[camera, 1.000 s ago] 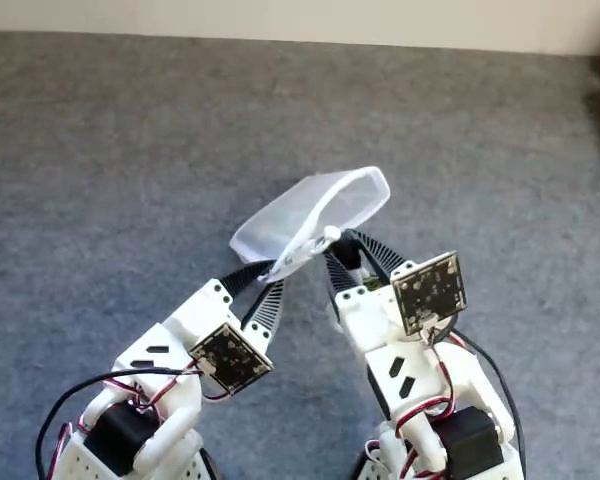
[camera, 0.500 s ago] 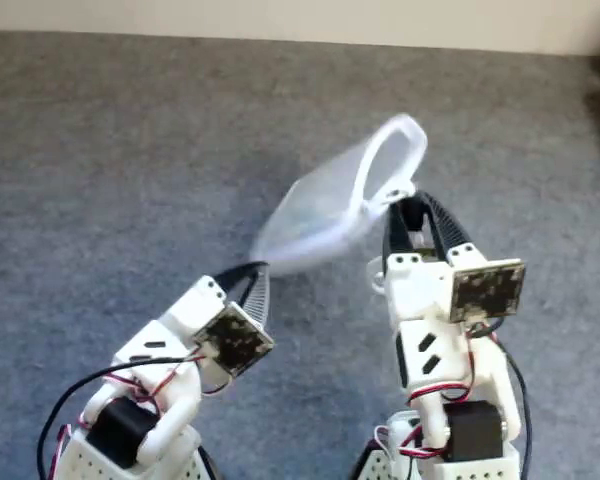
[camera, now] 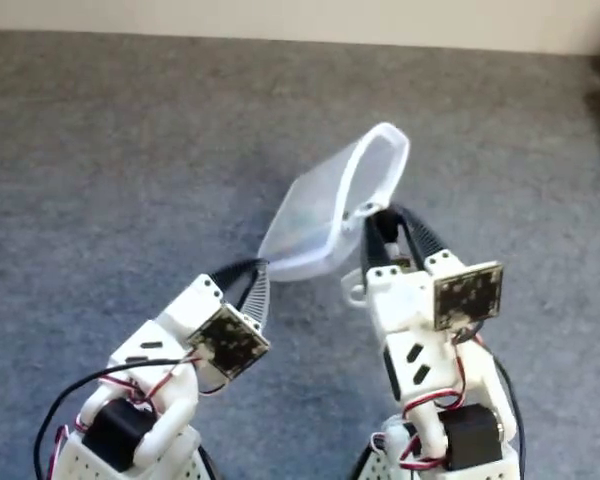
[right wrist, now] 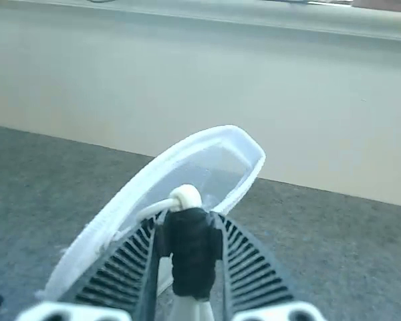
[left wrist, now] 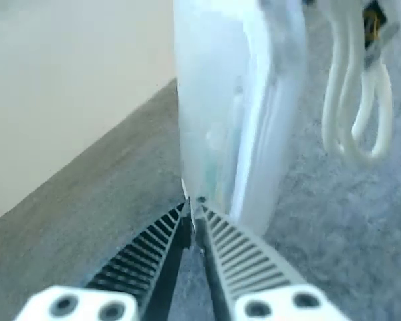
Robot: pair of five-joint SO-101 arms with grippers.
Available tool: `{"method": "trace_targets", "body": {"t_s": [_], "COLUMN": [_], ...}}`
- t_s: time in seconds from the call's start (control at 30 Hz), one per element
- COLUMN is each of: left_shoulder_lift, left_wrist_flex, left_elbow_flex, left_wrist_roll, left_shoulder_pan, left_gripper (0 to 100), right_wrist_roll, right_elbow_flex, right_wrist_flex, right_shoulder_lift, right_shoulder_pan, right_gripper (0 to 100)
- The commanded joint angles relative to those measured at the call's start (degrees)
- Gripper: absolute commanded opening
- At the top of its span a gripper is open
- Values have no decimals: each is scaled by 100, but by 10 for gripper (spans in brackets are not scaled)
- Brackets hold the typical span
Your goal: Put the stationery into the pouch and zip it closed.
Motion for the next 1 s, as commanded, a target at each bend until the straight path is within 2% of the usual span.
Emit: {"method": "trace_targets", "body": {"t_s": [0.0,0.07,0.2,0.47,0.7,0.83,0.97], "left_shoulder_lift": [-57,-40,-13,-4,-4,-13,-40], "left_wrist_flex": [-62,-70,-193,-440,-668,-730,-1143], "left_elbow_flex": [-532,-567,-567,-567,-514,-391,-4], "left_wrist_roll": [492,774,791,791,791,782,782], "left_shoulder_pan": [295,488,716,673,532,549,558], "left_gripper": [177,218,222,220,220,176,137], "right_wrist_roll": [334,369,369,387,809,809,809], "right_elbow_flex": [-224,-374,-699,-989,-989,-989,-989], "right_wrist_flex": [321,541,1068,1640,2070,2097,2097], "right_shoulder_lift": [-4,-4,-4,-4,-13,-13,-13], "right_shoulder_pan": [-488,-699,-1077,-1288,-1640,-1631,-1631], "right_gripper": [5,5,5,5,5,5,5]}}
